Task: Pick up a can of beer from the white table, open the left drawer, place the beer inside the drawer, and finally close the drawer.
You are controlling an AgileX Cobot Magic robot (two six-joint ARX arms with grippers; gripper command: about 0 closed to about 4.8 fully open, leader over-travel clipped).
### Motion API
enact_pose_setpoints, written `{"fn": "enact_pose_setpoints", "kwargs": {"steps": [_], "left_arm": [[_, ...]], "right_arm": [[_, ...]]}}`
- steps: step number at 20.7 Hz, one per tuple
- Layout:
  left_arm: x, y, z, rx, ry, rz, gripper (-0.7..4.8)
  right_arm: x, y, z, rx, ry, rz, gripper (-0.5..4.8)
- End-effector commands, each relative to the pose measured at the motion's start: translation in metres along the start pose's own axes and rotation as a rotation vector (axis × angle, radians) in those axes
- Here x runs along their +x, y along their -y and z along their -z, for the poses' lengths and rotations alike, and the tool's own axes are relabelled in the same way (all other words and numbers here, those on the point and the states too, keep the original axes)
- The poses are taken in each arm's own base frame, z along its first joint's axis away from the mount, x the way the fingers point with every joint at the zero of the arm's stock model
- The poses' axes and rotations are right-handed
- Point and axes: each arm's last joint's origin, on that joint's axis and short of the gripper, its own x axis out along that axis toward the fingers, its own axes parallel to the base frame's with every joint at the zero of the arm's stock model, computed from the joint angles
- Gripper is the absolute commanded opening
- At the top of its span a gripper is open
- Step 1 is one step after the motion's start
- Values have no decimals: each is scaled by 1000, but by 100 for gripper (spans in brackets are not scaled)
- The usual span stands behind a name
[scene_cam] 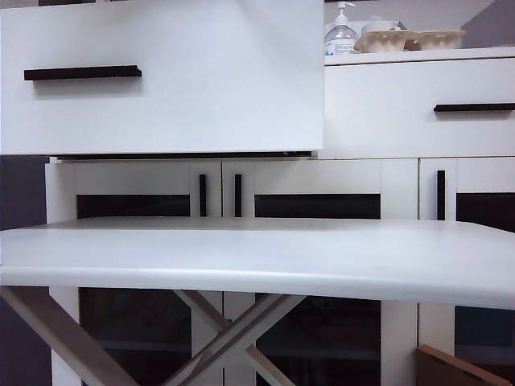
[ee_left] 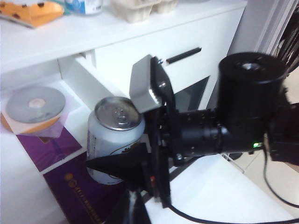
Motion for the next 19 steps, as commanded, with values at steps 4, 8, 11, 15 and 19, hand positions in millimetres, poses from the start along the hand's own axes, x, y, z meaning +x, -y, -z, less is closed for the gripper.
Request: {"fn": "enact_pose_setpoints", "kwargs": {"steps": [4, 8, 11, 15, 19], "left_arm": [[5, -2, 0, 5, 2, 6, -6], [4, -2, 0, 7, 5, 6, -6], [4, -2, 0, 6, 5, 6, -6], [4, -2, 0, 5, 5, 6, -6], [4, -2, 0, 3, 4, 6, -6]], "right_arm": [[-3, -3, -6, -18, 17, -18, 210], [-7, -4, -15, -38, 22, -19, 298], [-10, -5, -20, -42, 26, -19, 362], [-10, -5, -18, -35, -1, -18, 479], [-16, -7, -25, -40, 18, -8, 479]]}}
